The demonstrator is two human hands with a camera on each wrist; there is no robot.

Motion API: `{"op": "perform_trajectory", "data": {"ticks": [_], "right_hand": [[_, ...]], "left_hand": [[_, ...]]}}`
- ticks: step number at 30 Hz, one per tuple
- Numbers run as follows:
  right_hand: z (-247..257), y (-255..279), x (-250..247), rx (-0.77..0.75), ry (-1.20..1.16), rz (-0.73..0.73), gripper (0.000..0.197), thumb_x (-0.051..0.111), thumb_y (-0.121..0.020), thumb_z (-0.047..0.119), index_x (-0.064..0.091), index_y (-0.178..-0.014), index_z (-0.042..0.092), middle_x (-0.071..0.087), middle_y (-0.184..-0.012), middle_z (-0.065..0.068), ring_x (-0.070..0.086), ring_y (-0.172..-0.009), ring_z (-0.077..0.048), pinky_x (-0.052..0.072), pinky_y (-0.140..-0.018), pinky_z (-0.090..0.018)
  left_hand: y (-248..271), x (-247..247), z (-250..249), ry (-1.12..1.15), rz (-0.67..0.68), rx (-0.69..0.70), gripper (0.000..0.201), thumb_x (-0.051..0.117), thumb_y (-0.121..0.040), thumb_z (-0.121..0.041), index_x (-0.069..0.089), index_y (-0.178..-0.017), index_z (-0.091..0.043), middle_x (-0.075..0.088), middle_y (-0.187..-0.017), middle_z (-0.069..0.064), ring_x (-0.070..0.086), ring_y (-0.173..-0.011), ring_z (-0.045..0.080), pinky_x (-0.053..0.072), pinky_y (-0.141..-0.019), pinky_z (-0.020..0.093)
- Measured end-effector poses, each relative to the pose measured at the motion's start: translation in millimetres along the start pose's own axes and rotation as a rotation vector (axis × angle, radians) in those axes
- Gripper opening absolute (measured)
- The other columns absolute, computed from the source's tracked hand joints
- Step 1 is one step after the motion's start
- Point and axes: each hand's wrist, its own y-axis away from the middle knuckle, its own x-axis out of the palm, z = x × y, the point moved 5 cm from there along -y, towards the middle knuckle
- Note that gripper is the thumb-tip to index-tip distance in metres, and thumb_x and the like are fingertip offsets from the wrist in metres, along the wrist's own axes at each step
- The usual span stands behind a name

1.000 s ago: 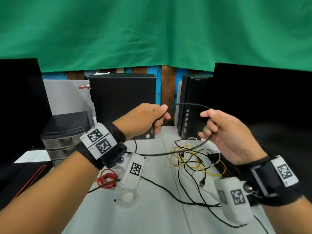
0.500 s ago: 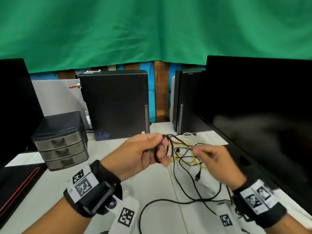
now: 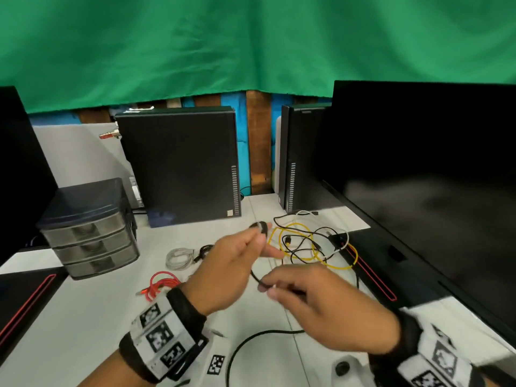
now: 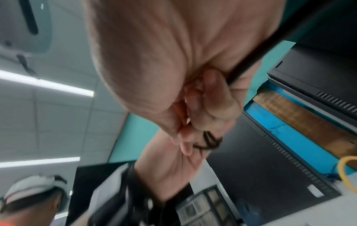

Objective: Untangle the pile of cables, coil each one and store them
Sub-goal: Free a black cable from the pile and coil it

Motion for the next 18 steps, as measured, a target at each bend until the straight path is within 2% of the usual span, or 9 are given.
{"op": "perform_trajectory", "data": {"ticks": [2,3,4,6,9,11,14,16,18], "right_hand": [[-2,0,-20,0.006,-0.063,-0.065,0.014,0.058,-0.099,0.025,0.072,-0.098,0.023,0.071,-0.087,0.013,0.066,-0.086,-0.011,0.052,-0.076,-0.027],[-5,-1,-28,0.001,-0.082,-0.113,0.013,0.062,-0.098,0.023,0.074,-0.094,0.024,0.07,-0.084,0.013,0.065,-0.081,-0.011,0.051,-0.072,-0.024],[-9,-2,-35,-0.004,-0.11,-0.165,0.012,0.065,-0.097,0.021,0.075,-0.091,0.024,0.069,-0.08,0.015,0.064,-0.077,-0.009,0.049,-0.069,-0.019],[-20,-6,-38,0.006,-0.201,-0.268,0.012,0.067,-0.094,0.018,0.078,-0.091,0.024,0.068,-0.077,0.017,0.063,-0.074,-0.006,0.046,-0.066,-0.013],[-42,-11,-21,0.072,-0.275,-0.377,0.021,0.059,-0.097,0.017,0.077,-0.108,0.022,0.062,-0.067,0.022,0.055,-0.065,-0.001,0.041,-0.066,-0.01],[-54,-11,3,0.155,-0.295,-0.361,0.026,0.055,-0.101,0.017,0.072,-0.116,0.029,0.051,-0.058,0.017,0.047,-0.059,-0.001,0.038,-0.063,-0.013],[-52,-7,48,0.235,-0.323,-0.12,0.029,0.049,-0.105,0.023,0.064,-0.124,0.039,0.047,-0.058,0.009,0.046,-0.057,-0.003,0.041,-0.062,-0.019],[-40,-4,67,0.225,-0.31,0.058,0.03,0.045,-0.106,0.029,0.06,-0.129,0.041,0.045,-0.06,0.008,0.045,-0.059,-0.008,0.042,-0.064,-0.025],[-24,-2,65,0.177,-0.294,0.141,0.028,0.044,-0.106,0.032,0.059,-0.128,0.035,0.044,-0.059,0.01,0.042,-0.059,-0.009,0.042,-0.063,-0.027]], "left_hand": [[8,6,2,-0.054,0.142,0.024,0.054,0.033,-0.103,-0.051,0.072,-0.089,-0.016,0.077,-0.089,-0.007,0.069,-0.1,0.014,0.048,-0.1,0.043],[12,9,2,-0.005,0.219,0.001,0.056,0.032,-0.105,-0.049,0.071,-0.083,-0.016,0.075,-0.078,-0.002,0.069,-0.091,0.022,0.048,-0.098,0.047],[16,10,1,0.089,0.284,-0.035,0.058,0.031,-0.108,-0.044,0.072,-0.08,-0.014,0.072,-0.066,0.001,0.069,-0.085,0.025,0.047,-0.099,0.047],[20,9,-4,0.348,0.332,-0.141,0.055,0.032,-0.107,-0.032,0.072,-0.096,0.004,0.06,-0.052,-0.001,0.068,-0.068,0.018,0.05,-0.098,0.035],[20,-3,-10,0.711,0.171,-0.241,0.049,0.037,-0.1,-0.027,0.067,-0.11,0.011,0.046,-0.049,0.003,0.057,-0.048,0.017,0.054,-0.092,0.031],[17,-12,-8,0.922,-0.003,-0.263,0.047,0.038,-0.1,-0.026,0.065,-0.117,0.009,0.049,-0.054,0.004,0.06,-0.054,0.019,0.055,-0.097,0.034],[12,-20,0,1.086,-0.186,-0.265,0.044,0.038,-0.103,-0.026,0.067,-0.118,0.003,0.067,-0.076,0.006,0.073,-0.083,0.022,0.05,-0.104,0.039],[10,-26,10,0.752,-0.259,-0.236,0.047,0.035,-0.106,-0.028,0.08,-0.097,-0.016,0.075,-0.101,0.005,0.07,-0.108,0.021,0.043,-0.106,0.035],[9,-29,17,0.253,-0.241,-0.154,0.053,0.032,-0.108,-0.031,0.081,-0.086,-0.028,0.076,-0.109,-0.005,0.06,-0.122,0.007,0.038,-0.105,0.027]]}}
